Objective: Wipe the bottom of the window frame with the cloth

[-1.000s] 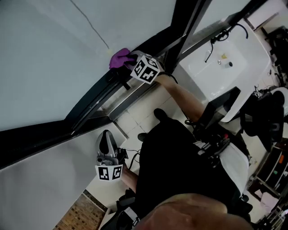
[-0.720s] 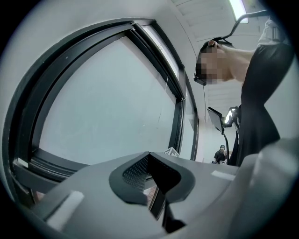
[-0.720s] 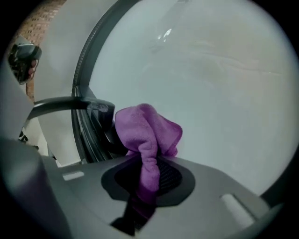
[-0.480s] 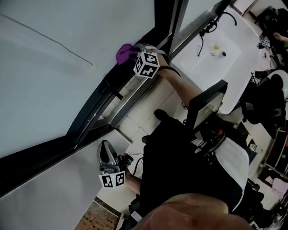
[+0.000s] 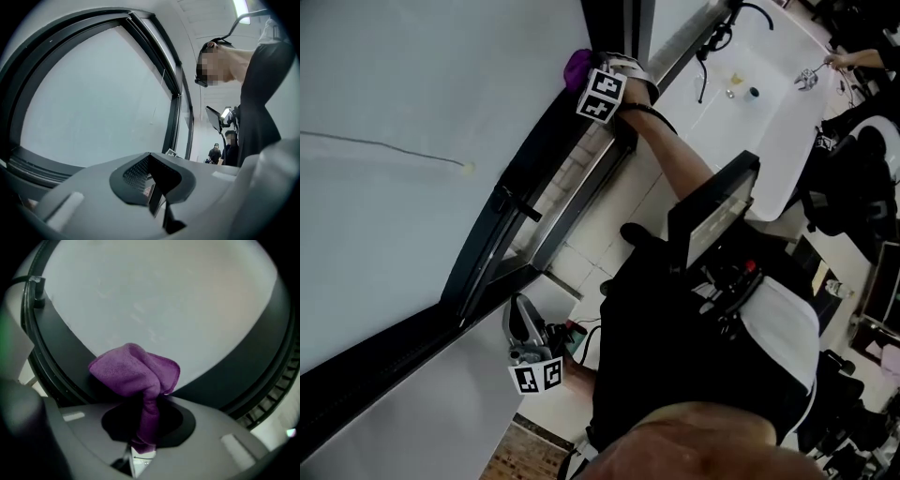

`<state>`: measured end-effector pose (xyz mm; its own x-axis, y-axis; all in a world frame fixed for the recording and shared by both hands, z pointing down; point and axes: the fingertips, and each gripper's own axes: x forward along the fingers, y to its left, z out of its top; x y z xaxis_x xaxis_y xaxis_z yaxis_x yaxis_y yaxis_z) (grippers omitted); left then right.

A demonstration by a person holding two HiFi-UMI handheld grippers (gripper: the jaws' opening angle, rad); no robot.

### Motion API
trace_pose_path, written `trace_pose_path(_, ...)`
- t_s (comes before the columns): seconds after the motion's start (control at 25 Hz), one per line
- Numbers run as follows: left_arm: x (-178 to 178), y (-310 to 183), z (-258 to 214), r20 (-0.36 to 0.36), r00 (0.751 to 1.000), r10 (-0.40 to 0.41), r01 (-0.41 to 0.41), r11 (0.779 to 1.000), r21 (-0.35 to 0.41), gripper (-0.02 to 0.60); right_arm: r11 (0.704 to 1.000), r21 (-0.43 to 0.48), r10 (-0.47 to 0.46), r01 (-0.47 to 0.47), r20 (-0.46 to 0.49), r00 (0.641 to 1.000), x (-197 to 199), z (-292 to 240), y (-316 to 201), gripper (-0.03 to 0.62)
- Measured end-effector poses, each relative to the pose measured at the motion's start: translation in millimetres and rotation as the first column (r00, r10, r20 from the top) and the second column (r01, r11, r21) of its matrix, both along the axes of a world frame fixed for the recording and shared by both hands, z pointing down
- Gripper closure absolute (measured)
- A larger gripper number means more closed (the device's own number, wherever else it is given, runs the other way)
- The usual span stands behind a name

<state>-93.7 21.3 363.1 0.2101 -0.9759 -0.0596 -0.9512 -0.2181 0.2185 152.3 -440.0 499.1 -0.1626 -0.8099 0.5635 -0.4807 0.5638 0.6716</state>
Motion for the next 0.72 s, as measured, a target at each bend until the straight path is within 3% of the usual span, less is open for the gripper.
trace_pose_path(0.44, -4, 12, 0, -0.001, 1.0, -0.02, 0.02, 1.0, 0.013, 0.589, 0.999, 0.014, 0.045, -0.044, -0.115, 0.992, 8, 2, 4, 0.534)
trace_pose_path(0.64, -11, 13, 1, -0.011, 0.999, -0.037, 0.037, 0.999, 0.011, 0.591, 0.998, 0.007, 0.063, -0.062, -0.109, 0.992, 29, 3, 18, 0.531)
trace_pose_path(0.72, -14, 15, 3, -0.018, 0.999, -0.037, 0.037, 0.999, 0.011, 0.591, 0.998, -0.019, 0.052, -0.053, -0.055, 0.997, 31, 0, 36, 0.53)
